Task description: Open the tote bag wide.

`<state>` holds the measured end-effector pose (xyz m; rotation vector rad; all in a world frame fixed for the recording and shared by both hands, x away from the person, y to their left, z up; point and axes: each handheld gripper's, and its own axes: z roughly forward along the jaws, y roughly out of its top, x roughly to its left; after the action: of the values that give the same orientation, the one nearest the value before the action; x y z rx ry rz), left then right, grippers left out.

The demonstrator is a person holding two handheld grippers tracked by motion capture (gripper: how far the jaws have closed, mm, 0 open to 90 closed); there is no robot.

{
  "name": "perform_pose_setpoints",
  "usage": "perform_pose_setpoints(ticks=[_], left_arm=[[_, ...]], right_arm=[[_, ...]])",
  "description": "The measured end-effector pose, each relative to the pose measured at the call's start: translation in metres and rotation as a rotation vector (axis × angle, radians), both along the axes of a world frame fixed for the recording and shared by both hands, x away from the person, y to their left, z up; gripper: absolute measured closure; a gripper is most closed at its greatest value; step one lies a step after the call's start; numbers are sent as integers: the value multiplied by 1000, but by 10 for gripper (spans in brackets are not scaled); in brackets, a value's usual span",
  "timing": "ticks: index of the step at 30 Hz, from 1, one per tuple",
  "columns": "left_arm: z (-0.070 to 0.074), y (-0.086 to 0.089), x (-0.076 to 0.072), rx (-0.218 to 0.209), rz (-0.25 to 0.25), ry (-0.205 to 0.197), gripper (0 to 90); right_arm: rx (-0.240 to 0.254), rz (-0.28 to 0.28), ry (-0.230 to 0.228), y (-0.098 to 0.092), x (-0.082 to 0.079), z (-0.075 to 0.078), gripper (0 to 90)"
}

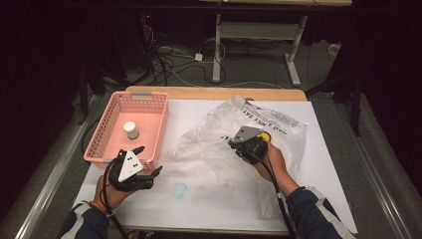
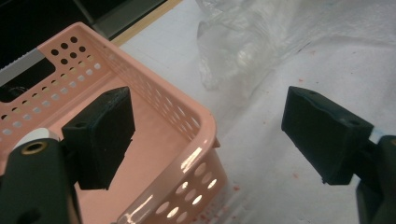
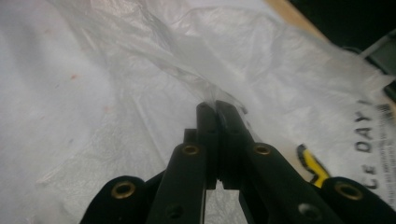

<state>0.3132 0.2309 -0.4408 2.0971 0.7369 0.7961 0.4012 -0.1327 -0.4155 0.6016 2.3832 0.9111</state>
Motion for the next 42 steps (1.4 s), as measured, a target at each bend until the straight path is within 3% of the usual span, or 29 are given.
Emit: perform_pose_setpoints(ticks=[5, 11, 14, 19, 21, 26, 28, 32, 36, 42], left_arm=[[1, 3, 3, -12, 10, 3, 169], [7, 8, 8, -10, 48, -27, 183], [12, 10, 12, -29, 60, -28, 180], [24, 16, 16, -50, 81, -42, 175], [29, 20, 19, -61, 92, -25, 174], [37, 27, 33, -32, 117, 4, 174], [37, 31, 41, -27, 124, 15, 174], [40, 33, 56, 11, 180, -20, 181], [43, 34, 78, 57, 212, 2, 182], [36, 43, 118, 107, 268, 127, 199]], right_arm=[[109, -67, -38, -10, 16, 17, 900], [157, -84, -56, -12, 22, 24, 900], [185, -89, -60, -15, 23, 28, 900], [196, -87, -88, -18, 19, 37, 900], [198, -85, -99, -19, 18, 43, 900], [227, -93, -135, -18, 18, 57, 900], [207, -95, -158, -14, 19, 60, 899], [232, -92, -173, -10, 22, 71, 900], [240, -98, -188, -6, 25, 79, 900], [257, -106, -155, -7, 30, 73, 900]])
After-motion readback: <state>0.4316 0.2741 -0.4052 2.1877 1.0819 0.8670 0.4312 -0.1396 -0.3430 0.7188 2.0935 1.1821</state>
